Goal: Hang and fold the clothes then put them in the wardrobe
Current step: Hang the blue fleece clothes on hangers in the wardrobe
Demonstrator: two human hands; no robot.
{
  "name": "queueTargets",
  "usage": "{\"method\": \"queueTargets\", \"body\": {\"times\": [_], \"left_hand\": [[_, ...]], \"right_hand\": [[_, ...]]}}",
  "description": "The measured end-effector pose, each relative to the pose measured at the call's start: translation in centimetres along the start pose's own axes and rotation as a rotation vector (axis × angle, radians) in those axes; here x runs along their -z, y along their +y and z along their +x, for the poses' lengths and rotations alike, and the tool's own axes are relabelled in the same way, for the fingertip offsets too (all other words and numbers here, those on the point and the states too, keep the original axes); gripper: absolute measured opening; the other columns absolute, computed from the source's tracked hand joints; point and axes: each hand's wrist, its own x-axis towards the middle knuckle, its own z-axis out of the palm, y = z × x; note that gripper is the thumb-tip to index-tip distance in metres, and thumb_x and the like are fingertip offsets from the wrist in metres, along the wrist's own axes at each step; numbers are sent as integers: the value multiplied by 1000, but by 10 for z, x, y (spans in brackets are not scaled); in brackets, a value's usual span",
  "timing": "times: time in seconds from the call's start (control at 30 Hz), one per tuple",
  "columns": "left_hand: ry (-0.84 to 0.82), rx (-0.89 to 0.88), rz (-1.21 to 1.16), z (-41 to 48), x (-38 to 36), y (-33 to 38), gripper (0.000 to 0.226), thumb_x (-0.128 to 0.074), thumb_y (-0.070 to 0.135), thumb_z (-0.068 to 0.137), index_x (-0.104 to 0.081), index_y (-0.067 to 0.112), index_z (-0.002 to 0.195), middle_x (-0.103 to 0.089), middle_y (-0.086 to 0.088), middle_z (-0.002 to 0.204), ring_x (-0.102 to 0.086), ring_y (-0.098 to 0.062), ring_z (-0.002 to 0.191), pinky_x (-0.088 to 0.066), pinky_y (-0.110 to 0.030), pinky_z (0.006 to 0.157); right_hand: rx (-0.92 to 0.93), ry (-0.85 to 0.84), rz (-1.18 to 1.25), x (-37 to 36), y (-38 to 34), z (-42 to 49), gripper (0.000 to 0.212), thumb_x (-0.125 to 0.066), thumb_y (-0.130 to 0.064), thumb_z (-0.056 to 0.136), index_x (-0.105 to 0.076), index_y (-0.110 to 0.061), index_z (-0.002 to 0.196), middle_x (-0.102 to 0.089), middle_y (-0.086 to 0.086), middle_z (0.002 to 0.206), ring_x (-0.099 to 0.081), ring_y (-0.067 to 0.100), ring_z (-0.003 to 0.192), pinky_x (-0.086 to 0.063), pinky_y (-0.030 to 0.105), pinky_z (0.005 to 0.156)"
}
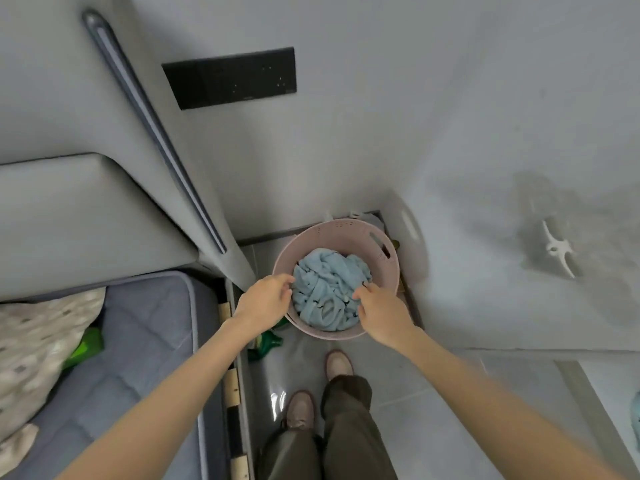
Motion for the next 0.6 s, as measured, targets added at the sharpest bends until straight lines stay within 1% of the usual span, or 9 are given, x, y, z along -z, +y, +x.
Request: {"method": "queueTargets", "body": {"times": [0.07,0.17,0.23,0.3,0.37,0.43,0.5,0.6], "left_hand": [[8,12,24,32,-31,-21,37,-41,19,98,-49,19,135,-56,-3,132,-54,-22,117,-45,-34,94],[7,22,118,82,-83,-54,38,-40,21,99,-46,20,136,-52,-4,134,-51,-25,119,-45,-38,94],[5,18,215,113,-119,-76,40,-39,24,100,-42,21,139,-49,-4,136,-47,-25,122,-41,-39,98],[24,3,355,141,-153,-98,43,-37,28,100,-35,23,143,-43,-1,141,-38,-23,129,-30,-39,106],[59,-7,496,165,-181,-117,49,-33,35,100,-26,26,147,-32,0,148,-23,-23,139,-12,-45,114],[99,-18,612,184,-203,-134,53,-29,42,100,-18,28,150,-19,-2,155,-8,-24,145,1,-52,115],[132,-28,689,198,-219,-147,56,-25,46,100,-14,28,151,-12,-4,158,0,-27,146,7,-55,113],[241,-31,724,216,-226,-154,58,-23,48,99,-13,26,151,-11,-7,158,2,-29,146,9,-56,113]], "right_hand": [[3,-33,-46,-39,11,38,32,-42,-16,98,-44,-15,130,-47,8,128,-47,28,115,-48,41,87],[3,-69,-137,-102,30,95,37,-43,-17,97,-39,-15,133,-43,10,130,-44,30,119,-46,40,88],[0,-92,-154,-143,43,133,44,-43,-16,97,-33,-17,140,-40,11,134,-42,32,121,-43,41,91],[9,-111,-169,-181,54,169,54,-44,-17,97,-24,-22,146,-33,12,141,-39,35,125,-42,42,94],[18,-113,-188,-215,63,203,62,-48,-18,96,-17,-27,149,-27,11,147,-36,36,127,-42,44,95],[23,-113,-206,-246,70,233,72,-53,-19,94,-9,-33,150,-16,11,153,-33,38,129,-42,47,97],[33,-124,-223,-273,72,260,79,-54,-21,94,-1,-39,150,-3,10,157,-29,40,132,-42,48,97],[60,-166,-250,-305,70,293,89,-55,-18,92,10,-45,147,14,7,158,-20,46,136,-44,52,97]]}}
